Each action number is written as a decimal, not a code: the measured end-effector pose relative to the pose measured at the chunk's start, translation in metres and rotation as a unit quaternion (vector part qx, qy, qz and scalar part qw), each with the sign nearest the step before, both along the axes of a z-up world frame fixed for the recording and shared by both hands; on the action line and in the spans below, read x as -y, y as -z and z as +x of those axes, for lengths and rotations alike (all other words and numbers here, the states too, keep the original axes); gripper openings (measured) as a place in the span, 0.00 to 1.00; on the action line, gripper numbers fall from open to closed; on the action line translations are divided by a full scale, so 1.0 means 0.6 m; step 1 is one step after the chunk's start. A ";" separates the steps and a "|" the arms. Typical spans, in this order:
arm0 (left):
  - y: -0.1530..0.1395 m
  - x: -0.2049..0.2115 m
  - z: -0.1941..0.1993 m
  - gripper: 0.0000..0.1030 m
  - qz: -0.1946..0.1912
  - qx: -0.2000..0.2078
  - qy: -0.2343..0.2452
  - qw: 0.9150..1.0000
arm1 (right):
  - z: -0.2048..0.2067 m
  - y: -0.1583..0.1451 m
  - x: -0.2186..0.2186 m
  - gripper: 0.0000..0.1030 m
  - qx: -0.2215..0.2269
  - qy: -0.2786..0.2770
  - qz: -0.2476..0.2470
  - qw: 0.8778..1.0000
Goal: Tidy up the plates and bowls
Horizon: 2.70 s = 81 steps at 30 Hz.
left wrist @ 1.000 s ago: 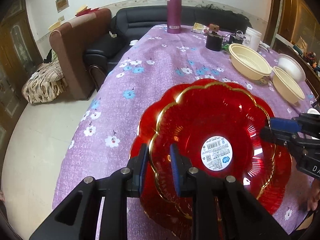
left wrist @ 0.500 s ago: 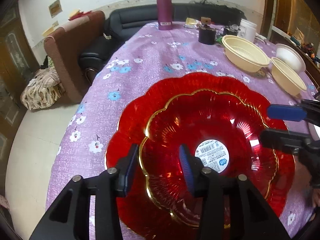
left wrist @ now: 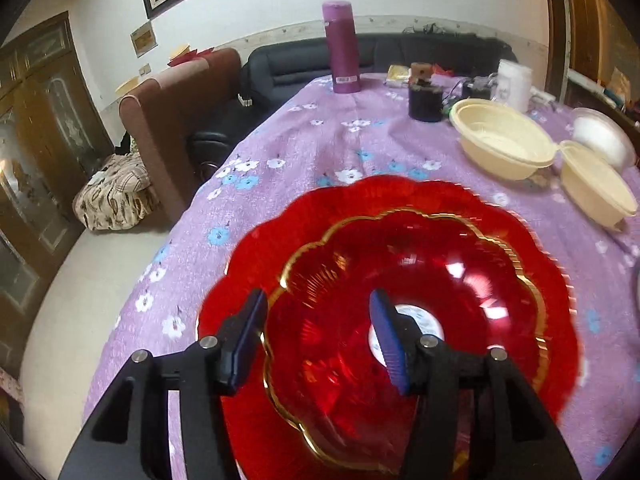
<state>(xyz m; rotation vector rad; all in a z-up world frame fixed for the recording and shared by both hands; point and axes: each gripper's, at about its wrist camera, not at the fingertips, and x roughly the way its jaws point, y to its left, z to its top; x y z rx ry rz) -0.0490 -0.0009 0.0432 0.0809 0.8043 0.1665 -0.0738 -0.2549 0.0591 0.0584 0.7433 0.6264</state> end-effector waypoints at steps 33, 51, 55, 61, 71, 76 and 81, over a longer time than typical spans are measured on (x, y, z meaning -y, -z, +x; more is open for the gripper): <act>-0.027 0.314 -0.023 0.49 -0.163 -0.054 0.262 0.950 | -0.062 0.019 0.359 0.41 -0.032 0.215 0.074 0.973; 0.007 0.398 0.000 0.18 -0.182 -0.106 0.309 0.927 | -0.031 0.050 0.354 0.13 -0.087 0.221 0.079 0.968; -0.012 0.356 -0.030 0.18 -0.173 -0.087 0.293 0.936 | -0.036 0.041 0.329 0.13 -0.086 0.202 0.082 0.972; -0.008 0.268 -0.070 0.18 -0.149 -0.082 0.250 0.953 | -0.035 0.047 0.251 0.15 -0.104 0.139 0.087 0.981; 0.000 0.243 -0.083 0.27 -0.106 -0.046 0.225 0.968 | -0.025 0.070 0.181 0.23 -0.112 0.126 0.040 0.985; 0.009 0.263 -0.078 0.19 -0.086 -0.033 0.229 0.969 | -0.036 0.066 0.186 0.31 -0.100 0.138 0.027 0.985; 0.000 0.277 -0.097 0.16 -0.053 0.002 0.226 0.973 | -0.042 0.070 0.172 0.19 -0.093 0.140 0.017 0.986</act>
